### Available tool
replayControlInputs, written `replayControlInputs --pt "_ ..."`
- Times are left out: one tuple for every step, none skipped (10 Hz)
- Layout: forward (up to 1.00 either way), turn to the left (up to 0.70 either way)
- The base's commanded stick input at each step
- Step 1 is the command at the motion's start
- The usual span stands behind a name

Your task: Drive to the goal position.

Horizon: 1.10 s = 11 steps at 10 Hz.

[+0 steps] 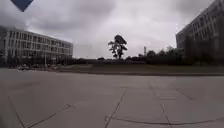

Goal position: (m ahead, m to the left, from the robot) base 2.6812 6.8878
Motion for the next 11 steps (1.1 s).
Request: replayControlInputs --pt "0.0 0.05" --pt "0.0 0.16" --pt "0.0 0.26" --pt "0.0 0.19" --pt "0.0 0.13" --pt "0.0 0.07" --pt "0.0 0.06" --pt "0.0 0.04" --pt "0.0 0.01" --pt "0.0 0.03" --pt "0.0 0.26"
